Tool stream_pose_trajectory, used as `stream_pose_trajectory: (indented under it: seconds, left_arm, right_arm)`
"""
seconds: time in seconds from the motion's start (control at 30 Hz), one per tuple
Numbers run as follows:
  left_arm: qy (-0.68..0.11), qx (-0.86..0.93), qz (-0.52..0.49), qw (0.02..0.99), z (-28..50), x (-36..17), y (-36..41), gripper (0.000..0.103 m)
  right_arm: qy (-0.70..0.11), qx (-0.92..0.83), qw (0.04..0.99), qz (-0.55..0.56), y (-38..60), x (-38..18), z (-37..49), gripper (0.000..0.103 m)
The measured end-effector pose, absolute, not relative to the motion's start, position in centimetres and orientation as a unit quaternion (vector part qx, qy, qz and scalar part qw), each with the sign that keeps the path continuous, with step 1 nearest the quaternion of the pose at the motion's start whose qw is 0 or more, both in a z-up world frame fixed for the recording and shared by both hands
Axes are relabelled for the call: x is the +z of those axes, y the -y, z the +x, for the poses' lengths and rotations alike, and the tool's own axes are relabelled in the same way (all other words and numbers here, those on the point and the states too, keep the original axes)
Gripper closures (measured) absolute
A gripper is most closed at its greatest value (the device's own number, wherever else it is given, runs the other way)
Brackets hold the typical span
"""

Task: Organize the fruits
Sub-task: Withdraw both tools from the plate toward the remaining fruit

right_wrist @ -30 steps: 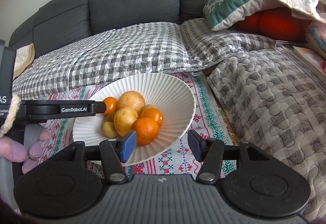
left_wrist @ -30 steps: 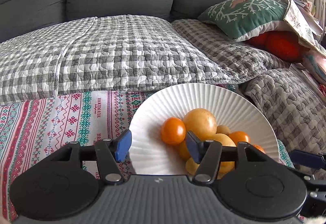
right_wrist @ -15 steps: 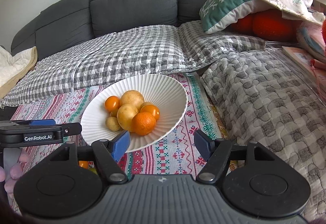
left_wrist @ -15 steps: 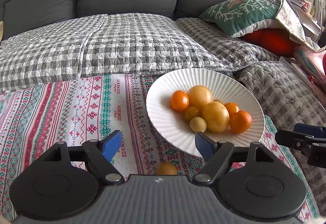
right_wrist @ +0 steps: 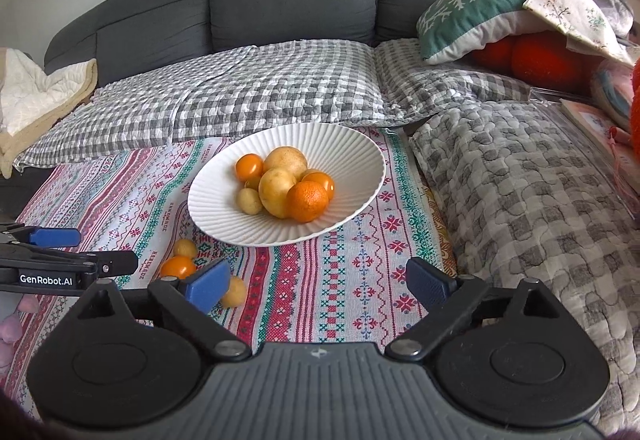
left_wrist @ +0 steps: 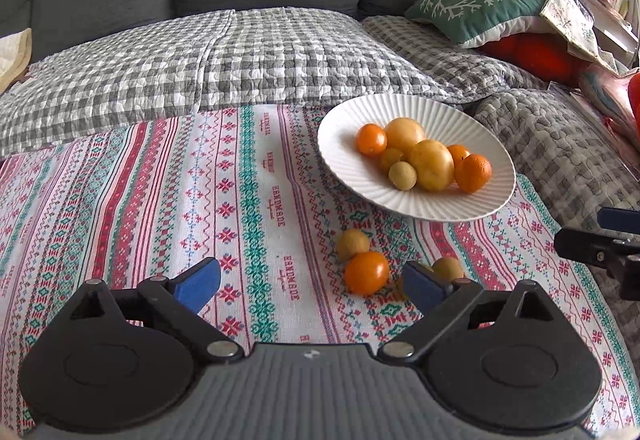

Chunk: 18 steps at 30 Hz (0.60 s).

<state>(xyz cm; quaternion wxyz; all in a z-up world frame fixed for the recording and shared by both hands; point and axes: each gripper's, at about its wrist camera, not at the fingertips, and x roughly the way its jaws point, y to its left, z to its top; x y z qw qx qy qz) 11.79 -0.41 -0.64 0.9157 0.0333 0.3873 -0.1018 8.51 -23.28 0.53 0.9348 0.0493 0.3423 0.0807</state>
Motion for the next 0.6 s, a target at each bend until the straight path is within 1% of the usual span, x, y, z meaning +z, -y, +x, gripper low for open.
stream_pose_trajectory:
  seconds: [0.23, 0.6]
  left_arm:
    - [-0.397, -0.1, 0.072, 0.91, 11.4, -2.0, 0.4, 0.01]
    - [-0.378, -0.133, 0.093, 0.911, 12.2, -3.7, 0.6, 0.01]
  right_arm:
    - [-0.349, 0.099, 0.932, 0.026, 22.9, -0.4, 7.5, 0.001]
    - [-0.374, 0.136, 0.917, -0.019, 22.2, -3.2, 6.8, 0.001]
